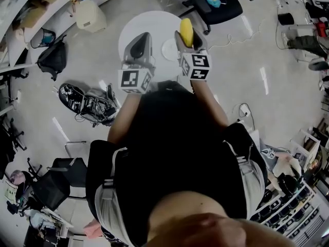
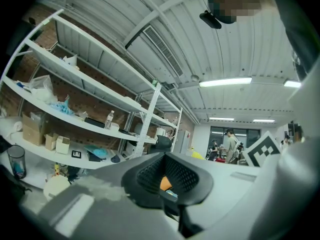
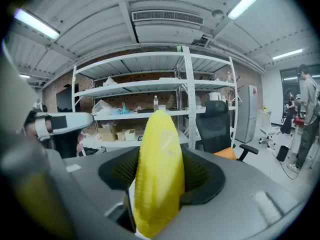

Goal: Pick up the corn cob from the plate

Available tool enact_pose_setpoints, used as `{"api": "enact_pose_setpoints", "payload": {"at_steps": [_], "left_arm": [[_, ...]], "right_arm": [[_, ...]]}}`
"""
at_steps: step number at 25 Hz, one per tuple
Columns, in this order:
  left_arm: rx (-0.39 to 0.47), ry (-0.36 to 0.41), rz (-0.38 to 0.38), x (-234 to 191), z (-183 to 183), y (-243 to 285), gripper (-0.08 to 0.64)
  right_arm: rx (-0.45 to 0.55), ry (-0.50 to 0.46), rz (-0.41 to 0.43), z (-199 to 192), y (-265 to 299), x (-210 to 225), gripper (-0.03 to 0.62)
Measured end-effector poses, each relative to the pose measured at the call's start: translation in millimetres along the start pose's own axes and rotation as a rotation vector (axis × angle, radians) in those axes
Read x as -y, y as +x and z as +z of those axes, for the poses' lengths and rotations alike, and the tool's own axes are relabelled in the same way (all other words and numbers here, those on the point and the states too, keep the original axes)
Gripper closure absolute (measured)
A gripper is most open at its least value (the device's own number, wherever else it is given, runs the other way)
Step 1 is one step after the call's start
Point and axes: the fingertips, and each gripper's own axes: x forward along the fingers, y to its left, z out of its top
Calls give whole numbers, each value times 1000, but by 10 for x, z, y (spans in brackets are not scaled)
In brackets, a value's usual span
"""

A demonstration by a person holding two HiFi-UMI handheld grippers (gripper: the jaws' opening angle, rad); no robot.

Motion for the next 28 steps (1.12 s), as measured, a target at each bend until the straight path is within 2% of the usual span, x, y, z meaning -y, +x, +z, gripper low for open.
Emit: {"api": "enact_pose_setpoints", "payload": {"at_steps": [16,22,28], "left_arm": [[15,5,-10,28,96,-10,560],[14,6,-17,44,99,-56,560],[7,-4,-26,51,27,-64,560]], "right_arm": [[206,-31,18,735,-496,-115,341],[240,-24,18,800,-667,-150,339],[220,-40,43,645,-790,-287,339]]}}
